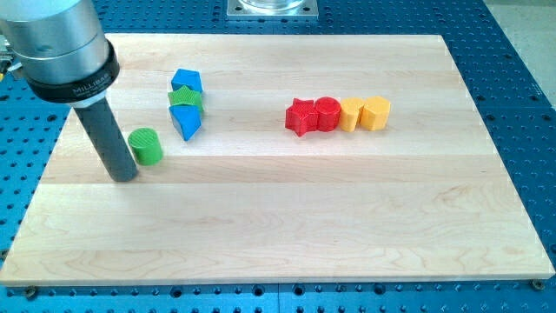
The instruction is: Nudge the green circle
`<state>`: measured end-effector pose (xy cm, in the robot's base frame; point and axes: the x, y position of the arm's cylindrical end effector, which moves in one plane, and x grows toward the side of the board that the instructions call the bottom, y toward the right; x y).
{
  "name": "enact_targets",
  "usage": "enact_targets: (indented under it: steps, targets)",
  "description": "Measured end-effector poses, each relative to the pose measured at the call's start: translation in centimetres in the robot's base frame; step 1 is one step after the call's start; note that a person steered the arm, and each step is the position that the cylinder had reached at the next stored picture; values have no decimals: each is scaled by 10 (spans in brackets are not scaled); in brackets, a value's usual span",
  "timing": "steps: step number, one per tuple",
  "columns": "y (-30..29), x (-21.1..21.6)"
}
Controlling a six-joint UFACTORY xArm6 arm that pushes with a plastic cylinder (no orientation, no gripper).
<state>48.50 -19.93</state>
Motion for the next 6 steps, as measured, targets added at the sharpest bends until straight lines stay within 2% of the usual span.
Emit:
enact_targets:
  steps: [2,3,4,5,6]
  targets:
    - [2,-89]
    - [2,-89]
    - [-1,-41]
    - [-2,33]
    - [17,42]
